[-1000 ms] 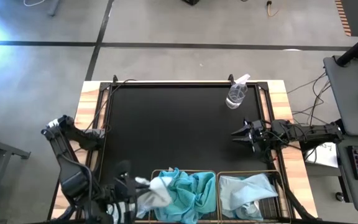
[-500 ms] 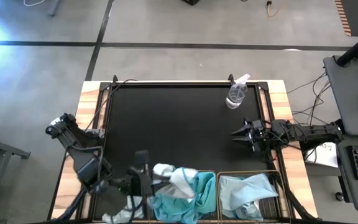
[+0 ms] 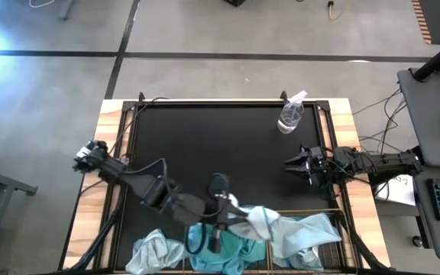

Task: Sort microfiber towel by color & place in baskets
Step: Put the light blue towel into the right wire basket

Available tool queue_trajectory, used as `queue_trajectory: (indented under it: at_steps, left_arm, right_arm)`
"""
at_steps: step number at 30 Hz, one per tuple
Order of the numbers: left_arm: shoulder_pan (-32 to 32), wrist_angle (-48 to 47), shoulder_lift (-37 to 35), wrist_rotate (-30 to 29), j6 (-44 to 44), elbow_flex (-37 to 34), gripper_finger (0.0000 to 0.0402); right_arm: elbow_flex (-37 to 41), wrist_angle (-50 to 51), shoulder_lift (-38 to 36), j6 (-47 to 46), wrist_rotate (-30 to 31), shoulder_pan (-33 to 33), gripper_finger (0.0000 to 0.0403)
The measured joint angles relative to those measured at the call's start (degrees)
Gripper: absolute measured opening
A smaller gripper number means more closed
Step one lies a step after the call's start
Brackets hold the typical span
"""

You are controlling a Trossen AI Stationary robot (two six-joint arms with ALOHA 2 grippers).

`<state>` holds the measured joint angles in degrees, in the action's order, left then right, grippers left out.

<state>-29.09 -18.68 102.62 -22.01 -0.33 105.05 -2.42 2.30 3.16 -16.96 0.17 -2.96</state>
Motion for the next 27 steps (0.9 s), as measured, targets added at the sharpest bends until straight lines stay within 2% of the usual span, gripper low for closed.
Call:
queue_trajectory:
  at_steps: [6, 10, 13, 14, 18, 27]
  left_arm:
    - [1.78, -1.19, 6.49, 3.16, 4.40, 9.15, 0.0007]
    - [1.72, -4.94, 12.41, 4.12, 9.95, 19.68, 0.0007]
    - [1.77, -8.98, 17.90, 4.84, 10.81, 29.44, 0.0007]
    - [1.84, -7.81, 19.07, 4.77, 10.90, 30.14, 0.0007]
    - [2.58, 3.20, 18.09, 5.20, 12.29, 24.02, 0.0007]
    - [4.26, 11.96, 18.93, 4.82, 13.35, 25.51, 0.0007]
  right_arm:
    - [0.00, 0.36, 0.01, -0.95, -0.02, 0.00, 0.0134]
    - [0.00, 0.36, 0.01, -0.93, -0.02, 0.00, 0.0134]
    - [0.00, 0.38, 0.00, -0.95, -0.02, 0.00, 0.0134]
    - [0.00, 0.38, 0.00, -0.93, -0.04, 0.00, 0.0134]
    - [0.00, 0.42, 0.04, -0.92, 0.06, 0.00, 0.0134]
    - [0.00, 0.42, 0.02, -0.61, -0.07, 0.00, 0.0134]
